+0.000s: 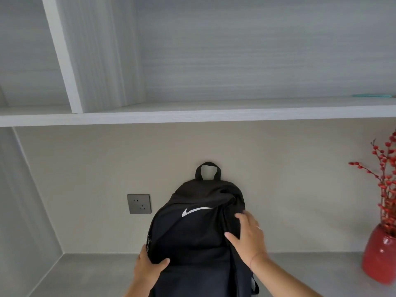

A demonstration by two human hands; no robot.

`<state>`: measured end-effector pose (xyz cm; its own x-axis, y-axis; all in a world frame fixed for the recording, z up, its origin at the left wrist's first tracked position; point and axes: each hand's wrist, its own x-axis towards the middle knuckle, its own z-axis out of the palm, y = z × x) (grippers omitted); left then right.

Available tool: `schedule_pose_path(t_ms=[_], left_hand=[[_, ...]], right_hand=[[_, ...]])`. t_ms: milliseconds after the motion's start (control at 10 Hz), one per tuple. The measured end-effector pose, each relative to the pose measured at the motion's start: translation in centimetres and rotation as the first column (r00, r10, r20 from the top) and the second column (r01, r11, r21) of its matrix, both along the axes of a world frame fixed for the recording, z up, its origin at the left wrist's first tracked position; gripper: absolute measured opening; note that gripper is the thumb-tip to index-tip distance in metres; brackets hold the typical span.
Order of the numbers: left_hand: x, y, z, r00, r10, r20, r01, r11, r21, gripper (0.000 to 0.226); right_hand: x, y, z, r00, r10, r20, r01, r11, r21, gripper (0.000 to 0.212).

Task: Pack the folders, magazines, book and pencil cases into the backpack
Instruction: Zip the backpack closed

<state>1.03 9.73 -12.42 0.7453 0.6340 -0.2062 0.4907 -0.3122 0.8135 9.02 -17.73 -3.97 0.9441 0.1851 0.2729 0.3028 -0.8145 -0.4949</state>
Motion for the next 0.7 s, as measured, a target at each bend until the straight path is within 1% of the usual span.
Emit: schedule_pose_path(t_ms=[100, 200, 300, 400, 500, 600, 700], left_hand=[[2.0, 1.8, -4.2, 0.993, -0.014, 0.115, 0.031, 0.989, -0.147, 0.111], [1.7, 1.1, -4.3, 0.987, -0.005, 0.158, 0.052, 0.953, -0.299, 0.114], [0.6, 0.3, -3.5, 0.978, 0.018, 0.209, 0.075, 0.902, -0.426, 0.109], [-0.1, -0.5, -2.2, 0.976, 0.046, 0.213, 0.086, 0.815, -0.573, 0.082], [-0.2, -2.4, -1.4, 0.975, 0.017, 0.219, 0.120, 0.793, -0.597, 0.081], [-0.7, -3.4, -0.3, 0.963, -0.044, 0.265, 0.194, 0.794, -0.576, 0.082], [-4.5, -6.8, 4.3, 0.925, -0.055, 0.377, 0.282, 0.763, -0.582, 0.063]], right_hand=[[0.2, -1.5, -3.2, 0.910, -0.109, -0.400, 0.210, 0.952, 0.220, 0.083], [0.5, -1.7, -7.3, 0.749, 0.074, -0.658, 0.314, 0.835, 0.452, 0.096], [1.3, -0.9, -10.6, 0.748, 0.065, -0.660, 0.292, 0.861, 0.416, 0.084], [1.9, -0.6, -9.7, 0.814, -0.109, -0.570, 0.334, 0.891, 0.307, 0.032], [3.1, -1.1, -9.4, 0.849, -0.180, -0.497, 0.380, 0.861, 0.338, 0.020], [3.8, -1.8, -9.4, 0.863, -0.205, -0.462, 0.387, 0.855, 0.343, 0.014], [3.3, -2.4, -9.2, 0.872, -0.208, -0.443, 0.377, 0.863, 0.337, 0.011]])
